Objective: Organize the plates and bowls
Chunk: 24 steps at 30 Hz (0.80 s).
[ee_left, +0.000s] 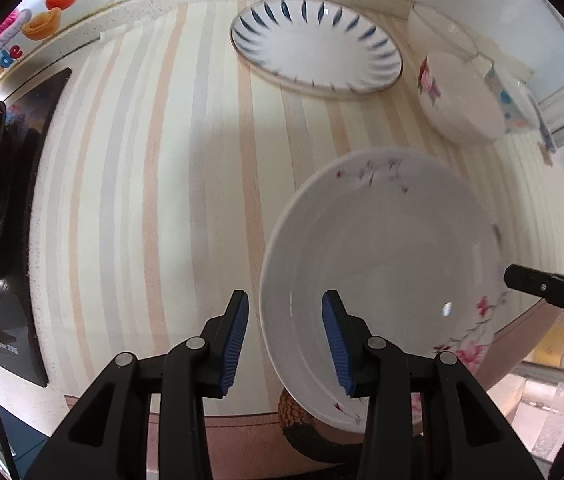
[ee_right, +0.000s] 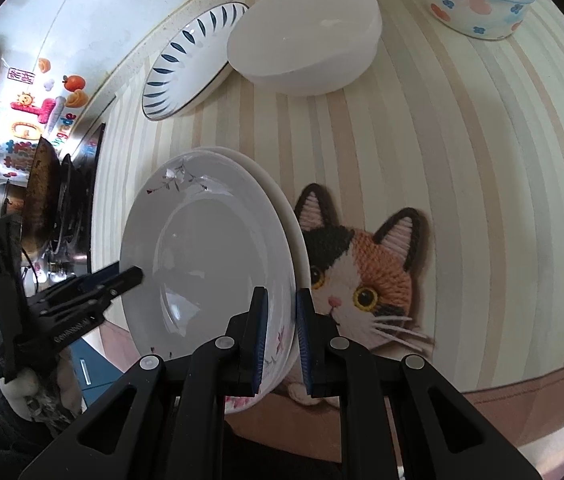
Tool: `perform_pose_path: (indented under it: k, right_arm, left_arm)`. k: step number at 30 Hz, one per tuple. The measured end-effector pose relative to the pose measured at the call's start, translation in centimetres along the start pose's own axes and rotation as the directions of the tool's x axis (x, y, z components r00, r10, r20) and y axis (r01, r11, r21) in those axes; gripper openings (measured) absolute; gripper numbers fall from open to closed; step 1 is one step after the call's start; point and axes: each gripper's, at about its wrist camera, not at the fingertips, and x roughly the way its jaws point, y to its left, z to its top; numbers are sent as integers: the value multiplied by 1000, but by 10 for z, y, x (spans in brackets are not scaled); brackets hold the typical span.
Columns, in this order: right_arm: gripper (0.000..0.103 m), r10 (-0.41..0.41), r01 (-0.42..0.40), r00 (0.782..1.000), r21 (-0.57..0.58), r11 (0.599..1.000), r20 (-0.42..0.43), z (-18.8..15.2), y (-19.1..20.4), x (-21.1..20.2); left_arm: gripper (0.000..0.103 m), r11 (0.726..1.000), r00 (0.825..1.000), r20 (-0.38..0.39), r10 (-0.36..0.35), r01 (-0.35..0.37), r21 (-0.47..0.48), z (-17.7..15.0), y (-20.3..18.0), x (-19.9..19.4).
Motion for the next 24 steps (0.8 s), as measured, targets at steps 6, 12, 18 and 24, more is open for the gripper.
perform_pose_path:
  k: [6, 12, 18, 24]
  right_arm:
    - [16, 43, -42, 998, -12, 999, 43, 17, 9, -34]
    - [25, 77, -68, 989, -81, 994, 123, 79, 55, -76]
    - [33, 9, 6, 989, -98, 995, 149, 177, 87, -60]
    - [33, -105, 109, 992, -70, 992, 65, 243, 82, 1]
  left_arm:
    - [36, 997, 993, 103, -50, 55, -53, 40, 17, -54]
    - [36, 993, 984, 168, -55, 72, -97, 115, 38, -71]
    - [36, 986, 993, 101, -54, 69, -153, 178, 61, -24]
    - [36, 977, 996, -14, -91, 87, -196, 207, 70, 38]
